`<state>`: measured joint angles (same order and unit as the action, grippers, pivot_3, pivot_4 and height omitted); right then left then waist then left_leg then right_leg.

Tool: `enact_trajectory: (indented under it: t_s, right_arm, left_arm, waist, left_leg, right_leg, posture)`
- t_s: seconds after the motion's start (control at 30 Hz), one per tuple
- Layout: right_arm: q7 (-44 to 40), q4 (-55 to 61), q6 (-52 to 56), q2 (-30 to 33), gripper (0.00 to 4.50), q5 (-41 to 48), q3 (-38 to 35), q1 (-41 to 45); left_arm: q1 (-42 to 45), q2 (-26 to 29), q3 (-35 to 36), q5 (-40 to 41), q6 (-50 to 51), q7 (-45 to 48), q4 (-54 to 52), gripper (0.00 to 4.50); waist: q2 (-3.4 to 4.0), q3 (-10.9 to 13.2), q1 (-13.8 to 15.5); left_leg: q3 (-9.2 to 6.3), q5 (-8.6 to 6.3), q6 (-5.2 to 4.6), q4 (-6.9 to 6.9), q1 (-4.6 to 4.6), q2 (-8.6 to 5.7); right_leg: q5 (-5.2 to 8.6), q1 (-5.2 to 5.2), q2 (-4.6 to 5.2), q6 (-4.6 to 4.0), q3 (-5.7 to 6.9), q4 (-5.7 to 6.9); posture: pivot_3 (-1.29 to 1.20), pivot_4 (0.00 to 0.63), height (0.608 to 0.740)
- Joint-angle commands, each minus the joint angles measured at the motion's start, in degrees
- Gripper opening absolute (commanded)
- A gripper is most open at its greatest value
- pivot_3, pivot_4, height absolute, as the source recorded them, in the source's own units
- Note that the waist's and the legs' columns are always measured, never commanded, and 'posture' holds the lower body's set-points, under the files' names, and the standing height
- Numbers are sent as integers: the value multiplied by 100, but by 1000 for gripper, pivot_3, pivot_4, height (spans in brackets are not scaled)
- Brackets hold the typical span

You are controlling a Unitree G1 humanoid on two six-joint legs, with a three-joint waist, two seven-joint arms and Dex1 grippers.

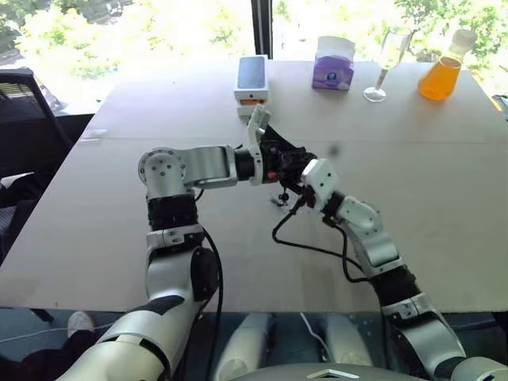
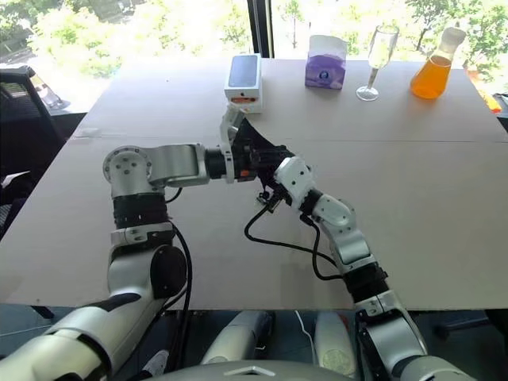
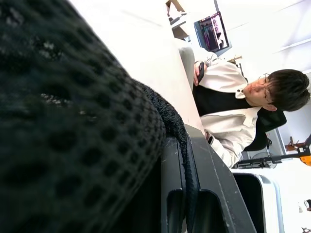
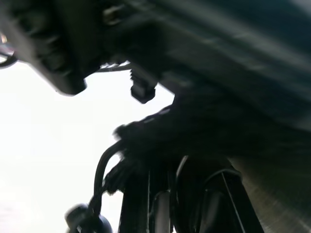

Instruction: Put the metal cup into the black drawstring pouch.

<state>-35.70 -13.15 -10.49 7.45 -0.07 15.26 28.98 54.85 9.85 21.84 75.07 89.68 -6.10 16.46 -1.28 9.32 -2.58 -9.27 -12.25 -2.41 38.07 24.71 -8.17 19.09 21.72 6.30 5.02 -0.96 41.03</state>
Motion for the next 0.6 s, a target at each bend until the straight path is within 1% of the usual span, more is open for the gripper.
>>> enact_trajectory:
  t_s: [0.03,0.1,0.17,0.3,0.37,0.43,0.5,0.53,0.6]
  right_arm:
    - [-281,-125,-267,-32,40,-320,475,249]
    - [-258,-188,-267,-22,40,-349,421,248]
    - [-262,-214,-240,54,40,-436,413,187]
    - [-4,-23,423,-343,40,440,-254,-33]
    - [111,24,705,-466,40,816,-574,-73]
    - [-121,137,558,-258,40,569,-328,-122]
    - [-555,266,186,131,40,-119,364,-74]
    - [-659,271,62,241,40,-363,599,3]
    - [-745,240,-99,361,40,-602,831,121]
  left_arm:
    - [218,-290,-286,102,159,387,-89,0]
    - [124,-249,-319,189,254,428,-216,0]
    - [-59,-76,-414,476,281,416,-327,0]
    - [-606,407,-687,1168,282,314,-670,0]
    - [-823,539,-818,1235,282,270,-832,0]
    - [-810,448,-836,1083,250,240,-874,0]
    - [-565,216,-915,788,18,272,-730,0]
    - [-432,126,-983,590,-121,317,-628,0]
    - [-270,13,-1036,306,-282,412,-492,0]
  waist:
    - [0,0,1]
    - [0,0,-1]
    - [0,0,-3]
    - [1,-1,-66]
    - [1,0,-76]
    - [2,0,-38]
    - [3,-1,33]
    - [2,-1,53]
    - [2,-1,44]
  left_leg:
    - [0,0,0,0,0,0]
    - [-1,0,0,0,1,1]
    - [-1,0,0,0,1,2]
    - [0,-1,1,0,-2,17]
    - [0,0,3,-1,-1,25]
    - [0,0,3,2,-1,27]
    - [2,0,3,9,-1,26]
    - [3,0,3,12,-1,24]
    - [6,0,3,18,-1,25]
  right_leg:
    - [0,0,0,0,0,0]
    - [0,0,0,0,0,-1]
    - [0,0,0,0,0,-1]
    - [-4,0,8,-7,-7,-1]
    - [-7,-1,3,-13,-7,-3]
    - [-12,0,-2,-20,-6,-6]
    - [-18,-2,-23,-16,-5,-11]
    - [-22,-3,-25,-11,-6,-14]
    - [-28,-4,-32,-6,-4,-14]
  posture:
    - [0,150,740]
    - [0,150,740]
    - [0,150,740]
    - [0,150,740]
    - [0,150,740]
    - [0,150,740]
    - [0,150,740]
    - [0,150,740]
    - [0,150,740]
